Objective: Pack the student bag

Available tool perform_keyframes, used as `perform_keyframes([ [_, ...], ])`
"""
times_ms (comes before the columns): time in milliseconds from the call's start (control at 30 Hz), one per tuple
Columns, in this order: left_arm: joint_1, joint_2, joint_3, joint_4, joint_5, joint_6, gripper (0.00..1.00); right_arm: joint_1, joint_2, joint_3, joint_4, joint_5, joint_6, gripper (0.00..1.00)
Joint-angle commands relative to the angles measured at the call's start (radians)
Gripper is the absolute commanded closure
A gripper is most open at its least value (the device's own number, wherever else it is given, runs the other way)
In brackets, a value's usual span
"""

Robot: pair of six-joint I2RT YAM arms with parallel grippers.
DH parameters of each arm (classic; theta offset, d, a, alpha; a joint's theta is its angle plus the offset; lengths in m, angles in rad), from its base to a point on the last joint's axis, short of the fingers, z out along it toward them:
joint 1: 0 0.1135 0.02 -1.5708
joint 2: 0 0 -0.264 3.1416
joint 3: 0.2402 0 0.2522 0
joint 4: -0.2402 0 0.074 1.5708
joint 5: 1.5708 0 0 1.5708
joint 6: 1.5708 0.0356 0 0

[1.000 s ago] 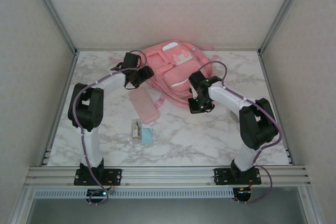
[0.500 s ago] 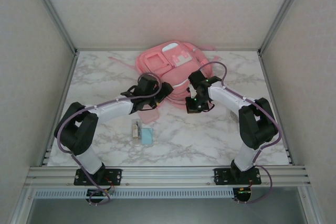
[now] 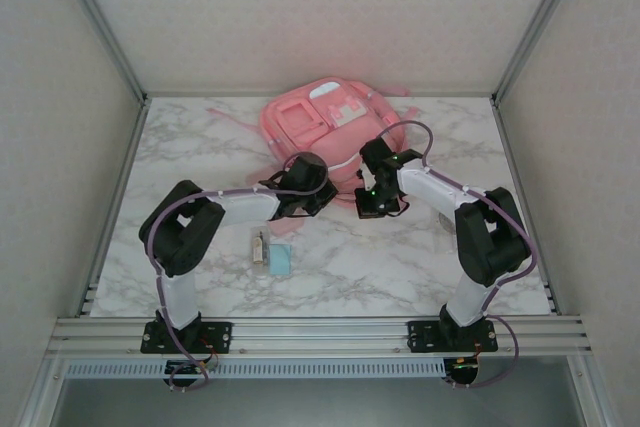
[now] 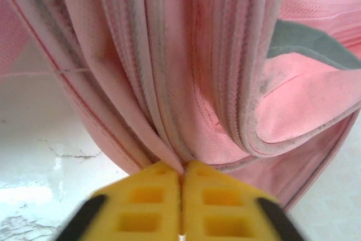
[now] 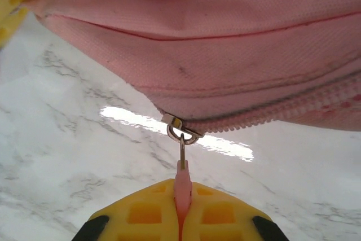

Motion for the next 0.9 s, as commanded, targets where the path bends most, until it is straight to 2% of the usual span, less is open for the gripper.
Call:
perform_keyframes([
  [0, 0.018, -0.014, 0.022, -0.036, -0.034, 0.055, 1.0, -0.017, -0.023, 0.026, -0.131, 0.141, -0.069, 1.0],
  [267, 0.135, -0.113, -0.041, -0.21, -0.014, 0.248, 1.0, -0.07, 0.008, 0.085, -0.156, 0.284, -0.115, 1.0],
  [600, 0.273, -0.195, -0.054, -0.32, 0.0, 0.424, 1.0, -0.131, 0.097, 0.21, -0.169, 0.407, -0.249, 1.0],
  [733, 0.329, -0.197, -0.01, -0.378, 0.006, 0.513, 1.0, -0.142, 0.12, 0.229, -0.108, 0.422, -0.412, 1.0],
  [867, 0.381, -0.177, 0.033, -0.399, 0.01, 0.553, 1.0, -0.141, 0.101, 0.161, 0.045, 0.374, -0.673, 1.0],
])
